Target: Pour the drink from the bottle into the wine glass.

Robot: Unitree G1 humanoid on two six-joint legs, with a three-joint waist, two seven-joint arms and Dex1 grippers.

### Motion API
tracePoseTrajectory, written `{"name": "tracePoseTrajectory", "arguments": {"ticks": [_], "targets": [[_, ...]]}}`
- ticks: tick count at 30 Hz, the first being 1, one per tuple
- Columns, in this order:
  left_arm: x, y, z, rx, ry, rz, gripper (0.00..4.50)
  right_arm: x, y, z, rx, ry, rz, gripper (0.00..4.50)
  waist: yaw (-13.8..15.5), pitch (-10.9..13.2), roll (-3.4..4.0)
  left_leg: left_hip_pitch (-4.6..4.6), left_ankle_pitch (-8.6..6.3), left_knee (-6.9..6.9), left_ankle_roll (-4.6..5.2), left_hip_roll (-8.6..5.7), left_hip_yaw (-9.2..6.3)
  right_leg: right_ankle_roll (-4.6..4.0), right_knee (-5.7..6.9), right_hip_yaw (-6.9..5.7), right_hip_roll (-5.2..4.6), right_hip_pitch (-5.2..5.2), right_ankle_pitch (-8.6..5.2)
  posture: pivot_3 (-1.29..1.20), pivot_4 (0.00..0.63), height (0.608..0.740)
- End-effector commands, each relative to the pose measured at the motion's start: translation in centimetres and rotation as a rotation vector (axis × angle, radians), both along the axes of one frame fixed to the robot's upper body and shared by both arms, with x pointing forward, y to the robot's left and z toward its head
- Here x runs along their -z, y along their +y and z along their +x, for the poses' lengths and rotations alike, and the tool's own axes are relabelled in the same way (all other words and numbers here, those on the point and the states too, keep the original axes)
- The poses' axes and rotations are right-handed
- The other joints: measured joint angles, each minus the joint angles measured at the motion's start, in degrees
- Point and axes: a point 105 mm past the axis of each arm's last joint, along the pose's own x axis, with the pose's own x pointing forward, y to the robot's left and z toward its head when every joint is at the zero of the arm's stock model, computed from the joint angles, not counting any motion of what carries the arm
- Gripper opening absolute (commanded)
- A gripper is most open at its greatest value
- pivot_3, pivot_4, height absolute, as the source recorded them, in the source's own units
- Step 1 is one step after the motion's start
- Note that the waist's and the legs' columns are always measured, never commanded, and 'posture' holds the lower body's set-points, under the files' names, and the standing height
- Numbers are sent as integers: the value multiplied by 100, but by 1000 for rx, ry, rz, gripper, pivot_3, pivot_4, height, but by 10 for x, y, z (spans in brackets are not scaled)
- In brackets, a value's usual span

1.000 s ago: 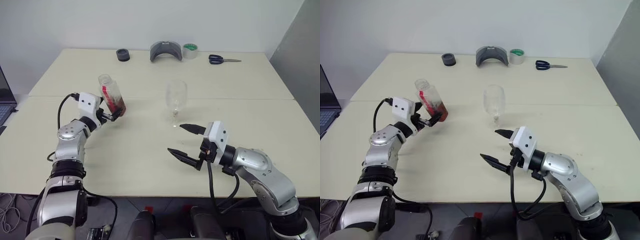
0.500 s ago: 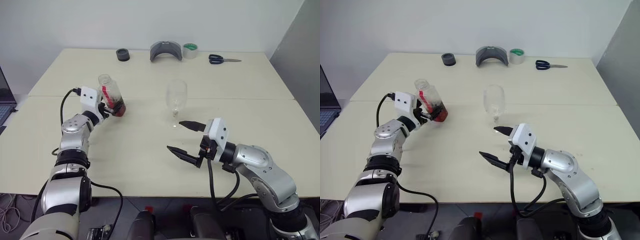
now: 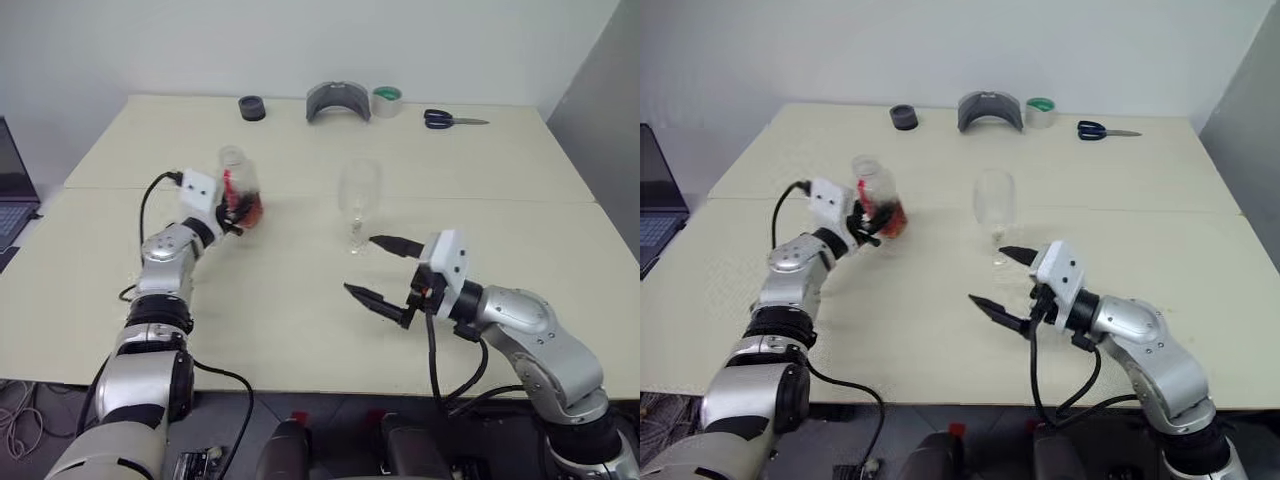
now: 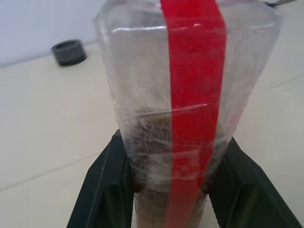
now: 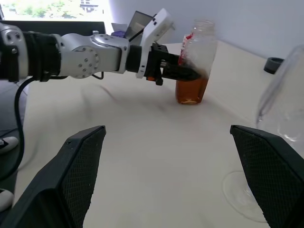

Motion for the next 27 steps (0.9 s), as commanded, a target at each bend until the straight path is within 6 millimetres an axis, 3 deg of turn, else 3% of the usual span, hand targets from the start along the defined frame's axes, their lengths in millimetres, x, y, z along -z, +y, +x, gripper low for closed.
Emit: {"name": "tracePoseTrajectory", "arguments": {"ticks": [1,7,14,27], "targets": [[-44,-29,-3,81,-162,86,1680,-15,-13,1,80,-30,43,4500,-7,1,-1,-1,0,-1,0,0,1,0,-1,2,0,-1,0,0,150,740],[-66,-66,-4,166,-281,284,1680,-30,-38,19,242,-95,99,4500,-34,1,-1,6,0,-3,1,3,8,0,4,6,5,-3,0,0,150,740],[-87,-84,1,190,-426,454,1680,-36,-62,17,234,-140,71,4500,-24,1,-2,3,-1,-3,2,-2,11,1,0,7,5,-3,0,0,150,740],[-105,-96,4,213,-612,689,1680,-46,-36,3,94,-127,37,4500,-35,2,-3,1,-1,-3,3,-1,12,2,2,8,7,-4,0,0,150,740]]}}
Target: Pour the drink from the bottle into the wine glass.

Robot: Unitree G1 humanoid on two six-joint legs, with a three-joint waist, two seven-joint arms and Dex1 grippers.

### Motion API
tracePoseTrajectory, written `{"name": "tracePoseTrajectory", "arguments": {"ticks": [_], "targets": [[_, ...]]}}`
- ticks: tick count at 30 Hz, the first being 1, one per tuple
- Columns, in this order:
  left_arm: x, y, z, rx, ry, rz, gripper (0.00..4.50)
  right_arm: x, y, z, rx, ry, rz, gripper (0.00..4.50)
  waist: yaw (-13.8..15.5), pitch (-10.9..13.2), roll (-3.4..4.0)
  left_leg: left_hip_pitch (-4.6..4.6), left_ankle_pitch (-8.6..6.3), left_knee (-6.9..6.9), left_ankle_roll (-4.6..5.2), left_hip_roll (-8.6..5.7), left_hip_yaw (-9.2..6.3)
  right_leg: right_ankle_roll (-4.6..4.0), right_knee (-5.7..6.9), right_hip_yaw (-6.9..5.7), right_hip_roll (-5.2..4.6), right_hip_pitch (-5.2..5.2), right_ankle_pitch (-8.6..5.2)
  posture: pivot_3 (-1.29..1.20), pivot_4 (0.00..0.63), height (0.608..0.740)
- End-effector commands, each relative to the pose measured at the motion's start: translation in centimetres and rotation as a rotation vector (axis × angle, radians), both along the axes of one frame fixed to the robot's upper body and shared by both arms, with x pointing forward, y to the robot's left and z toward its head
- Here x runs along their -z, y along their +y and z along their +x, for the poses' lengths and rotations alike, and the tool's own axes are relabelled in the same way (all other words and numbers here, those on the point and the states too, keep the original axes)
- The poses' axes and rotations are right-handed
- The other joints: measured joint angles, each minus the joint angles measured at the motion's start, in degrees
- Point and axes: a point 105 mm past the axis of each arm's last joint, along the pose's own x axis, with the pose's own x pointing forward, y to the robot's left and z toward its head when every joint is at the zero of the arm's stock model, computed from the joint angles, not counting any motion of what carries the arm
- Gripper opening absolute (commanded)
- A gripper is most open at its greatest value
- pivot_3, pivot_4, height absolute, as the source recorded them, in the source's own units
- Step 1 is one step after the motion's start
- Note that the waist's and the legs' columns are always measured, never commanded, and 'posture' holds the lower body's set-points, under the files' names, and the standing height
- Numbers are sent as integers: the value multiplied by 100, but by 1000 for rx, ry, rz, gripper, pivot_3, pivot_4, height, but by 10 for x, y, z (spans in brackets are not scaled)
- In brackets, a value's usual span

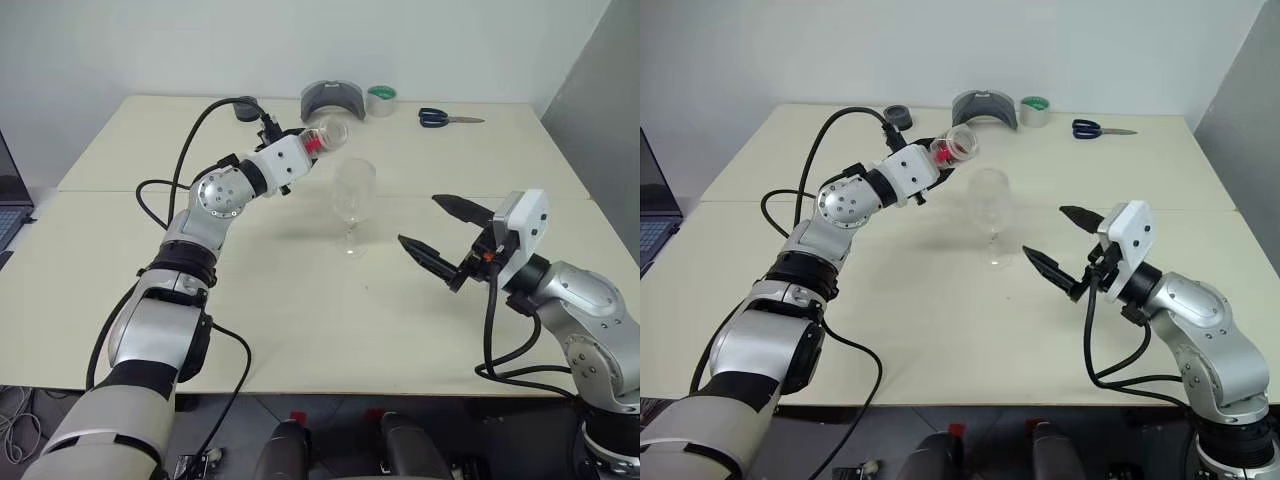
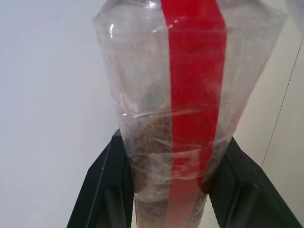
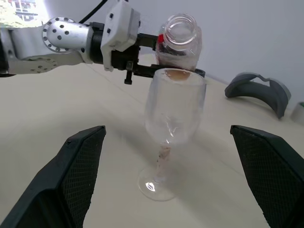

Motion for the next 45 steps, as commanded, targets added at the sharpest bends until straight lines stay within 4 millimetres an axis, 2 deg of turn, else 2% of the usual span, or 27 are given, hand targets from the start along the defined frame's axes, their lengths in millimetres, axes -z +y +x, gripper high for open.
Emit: {"name": "tracePoseTrajectory", "arguments": {"ticks": [1,23,45], "targets": [[-31,-7,-6,31,-156,52,1680,-13,9,-8,-36,-51,-4,4500,2,0,0,-2,0,0,0,-1,-1,0,-1,0,-1,0,0,0,150,740],[-55,-7,-9,-3,-464,235,1680,-4,2,-2,-5,-36,-22,4500,6,1,-1,-2,0,1,0,-2,1,1,1,-1,-3,-2,0,0,150,740],[-62,3,-6,-53,-531,285,1680,-8,3,1,3,-33,-5,4500,4,1,-1,-2,0,2,-1,-2,3,1,3,-1,-2,-2,0,0,150,740]]}}
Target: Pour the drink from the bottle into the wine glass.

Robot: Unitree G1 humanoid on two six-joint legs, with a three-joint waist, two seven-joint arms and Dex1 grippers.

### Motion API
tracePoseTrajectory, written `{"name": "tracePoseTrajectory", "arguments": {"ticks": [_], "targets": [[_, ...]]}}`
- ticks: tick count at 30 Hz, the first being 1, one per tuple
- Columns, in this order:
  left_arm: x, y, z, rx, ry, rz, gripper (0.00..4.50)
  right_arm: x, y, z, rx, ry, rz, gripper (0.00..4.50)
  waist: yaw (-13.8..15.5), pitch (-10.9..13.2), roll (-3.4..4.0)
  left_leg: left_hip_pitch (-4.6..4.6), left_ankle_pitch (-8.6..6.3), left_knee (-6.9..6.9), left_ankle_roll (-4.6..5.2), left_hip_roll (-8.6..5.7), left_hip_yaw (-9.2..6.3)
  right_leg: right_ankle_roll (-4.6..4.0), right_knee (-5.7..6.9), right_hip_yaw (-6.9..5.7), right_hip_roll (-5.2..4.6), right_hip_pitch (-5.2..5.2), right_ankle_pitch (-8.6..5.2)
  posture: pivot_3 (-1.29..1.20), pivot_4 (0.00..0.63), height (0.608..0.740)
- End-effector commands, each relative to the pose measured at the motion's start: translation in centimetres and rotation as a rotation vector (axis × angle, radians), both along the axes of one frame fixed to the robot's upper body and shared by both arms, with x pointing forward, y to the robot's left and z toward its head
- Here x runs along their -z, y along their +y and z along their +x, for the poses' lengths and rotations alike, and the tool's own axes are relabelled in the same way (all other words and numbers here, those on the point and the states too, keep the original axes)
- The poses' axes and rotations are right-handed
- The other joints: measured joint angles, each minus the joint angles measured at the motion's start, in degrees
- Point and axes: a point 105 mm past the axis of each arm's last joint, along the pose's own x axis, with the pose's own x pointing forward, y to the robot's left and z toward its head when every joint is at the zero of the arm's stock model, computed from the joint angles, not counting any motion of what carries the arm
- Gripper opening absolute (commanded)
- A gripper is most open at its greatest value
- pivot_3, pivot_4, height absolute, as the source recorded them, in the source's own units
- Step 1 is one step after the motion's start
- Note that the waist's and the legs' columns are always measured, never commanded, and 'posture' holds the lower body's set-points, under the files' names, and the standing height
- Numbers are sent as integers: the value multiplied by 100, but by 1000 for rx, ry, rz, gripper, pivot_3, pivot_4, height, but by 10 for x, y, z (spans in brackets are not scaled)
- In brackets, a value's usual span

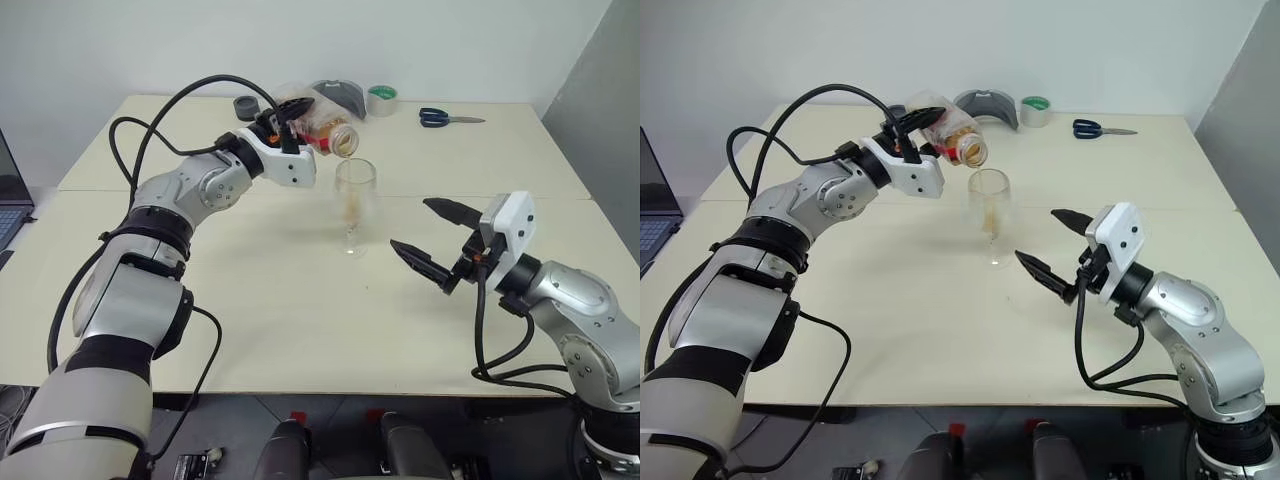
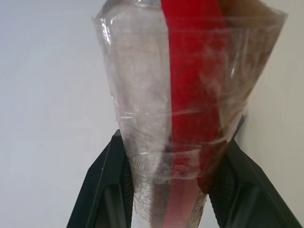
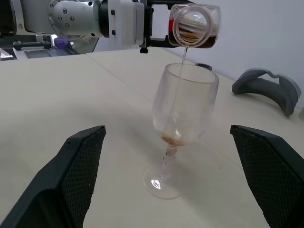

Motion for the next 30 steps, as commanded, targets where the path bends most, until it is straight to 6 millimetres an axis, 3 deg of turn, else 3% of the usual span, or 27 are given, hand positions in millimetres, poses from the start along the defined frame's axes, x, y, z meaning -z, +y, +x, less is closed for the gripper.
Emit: {"name": "tracePoseTrajectory", "arguments": {"ticks": [1,30], "targets": [[-27,3,-2,-8,-77,-26,1680,-10,2,-3,-13,-36,21,4500,0,0,0,0,0,0,0,0,0,0,0,0,0,0,0,0,150,740],[-33,-1,1,-20,-122,20,1680,-8,17,-14,-54,-4,53,4500,0,0,0,0,0,2,0,-1,1,0,3,1,0,0,0,0,150,740]]}}
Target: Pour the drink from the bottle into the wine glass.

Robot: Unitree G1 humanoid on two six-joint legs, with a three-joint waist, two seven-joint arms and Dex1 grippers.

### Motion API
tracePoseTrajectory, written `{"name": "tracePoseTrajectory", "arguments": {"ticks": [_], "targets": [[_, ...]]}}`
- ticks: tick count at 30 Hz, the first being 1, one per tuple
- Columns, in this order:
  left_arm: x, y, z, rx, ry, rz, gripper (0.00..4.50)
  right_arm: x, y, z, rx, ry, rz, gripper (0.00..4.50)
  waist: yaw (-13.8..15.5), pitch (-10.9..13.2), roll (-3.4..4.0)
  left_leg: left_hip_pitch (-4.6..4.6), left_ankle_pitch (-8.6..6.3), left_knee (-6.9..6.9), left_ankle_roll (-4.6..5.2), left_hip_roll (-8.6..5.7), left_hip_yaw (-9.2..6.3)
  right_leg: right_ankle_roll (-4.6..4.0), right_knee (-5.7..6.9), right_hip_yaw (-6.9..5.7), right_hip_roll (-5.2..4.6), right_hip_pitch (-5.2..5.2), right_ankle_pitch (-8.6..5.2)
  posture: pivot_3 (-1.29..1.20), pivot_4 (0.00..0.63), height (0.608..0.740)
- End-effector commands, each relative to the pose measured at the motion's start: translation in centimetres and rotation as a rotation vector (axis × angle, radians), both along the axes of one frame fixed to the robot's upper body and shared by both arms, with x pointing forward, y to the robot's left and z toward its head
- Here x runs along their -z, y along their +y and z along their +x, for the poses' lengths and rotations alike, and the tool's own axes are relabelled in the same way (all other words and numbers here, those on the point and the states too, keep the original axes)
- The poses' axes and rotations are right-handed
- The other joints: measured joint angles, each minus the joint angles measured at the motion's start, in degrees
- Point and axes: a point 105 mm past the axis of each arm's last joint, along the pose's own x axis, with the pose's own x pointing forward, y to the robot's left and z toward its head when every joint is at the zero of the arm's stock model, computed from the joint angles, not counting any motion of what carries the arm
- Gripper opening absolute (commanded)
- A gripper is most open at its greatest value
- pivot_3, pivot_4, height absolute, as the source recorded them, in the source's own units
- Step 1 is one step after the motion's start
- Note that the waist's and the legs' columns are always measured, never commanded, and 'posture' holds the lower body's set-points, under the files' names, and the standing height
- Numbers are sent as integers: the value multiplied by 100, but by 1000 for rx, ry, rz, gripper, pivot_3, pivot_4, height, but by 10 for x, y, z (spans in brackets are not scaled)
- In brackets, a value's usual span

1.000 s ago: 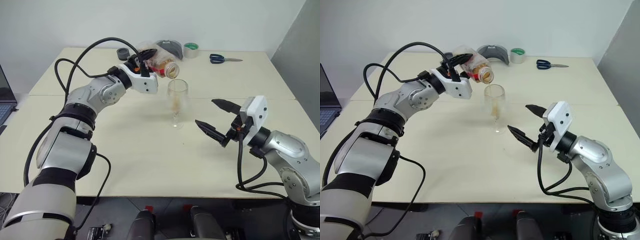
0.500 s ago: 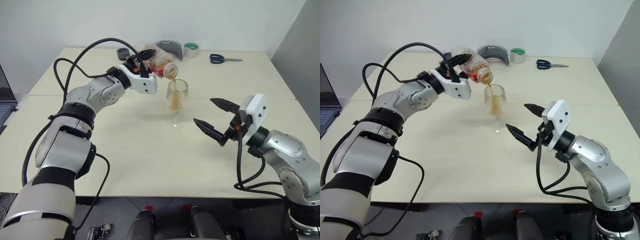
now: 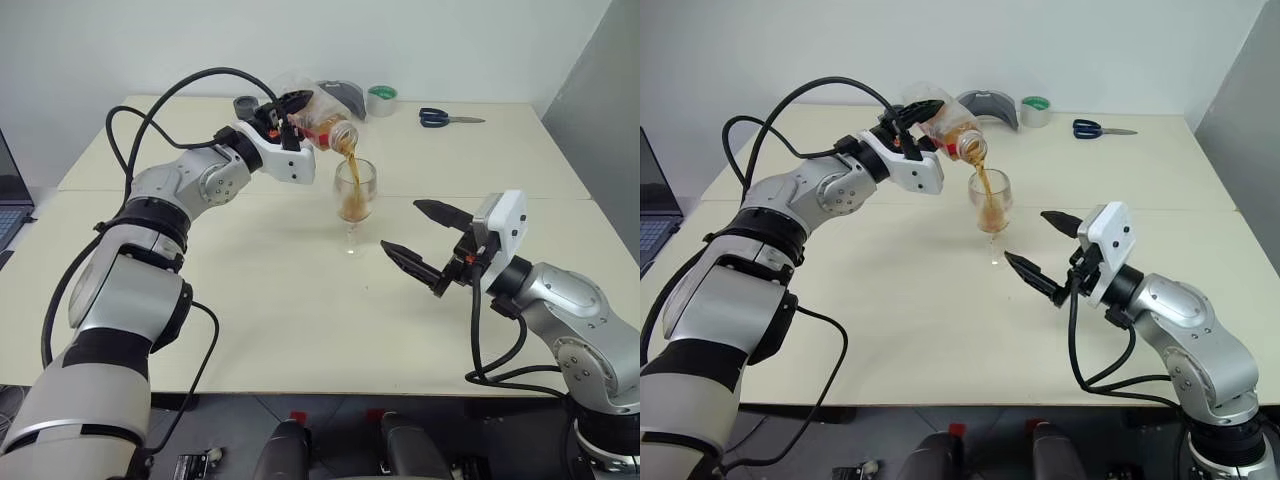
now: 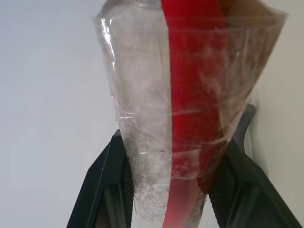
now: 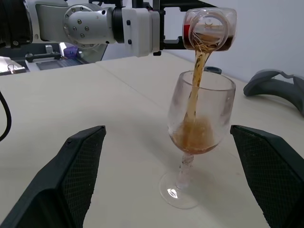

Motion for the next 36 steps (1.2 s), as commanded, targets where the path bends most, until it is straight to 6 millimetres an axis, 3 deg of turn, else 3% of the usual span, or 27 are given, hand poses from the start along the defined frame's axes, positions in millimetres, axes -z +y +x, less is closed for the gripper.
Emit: {"name": "tracePoseTrajectory", "arguments": {"ticks": [1,36], "targets": [[-26,-4,-4,20,-76,-21,1680,-9,4,-8,-21,-42,9,4500,1,0,0,0,0,0,0,0,0,0,0,0,0,0,0,0,150,740],[-24,-8,-1,10,-75,-15,1680,-2,9,-14,-43,-21,17,4500,1,0,0,0,0,4,0,0,0,0,3,0,0,0,0,0,150,740]]}}
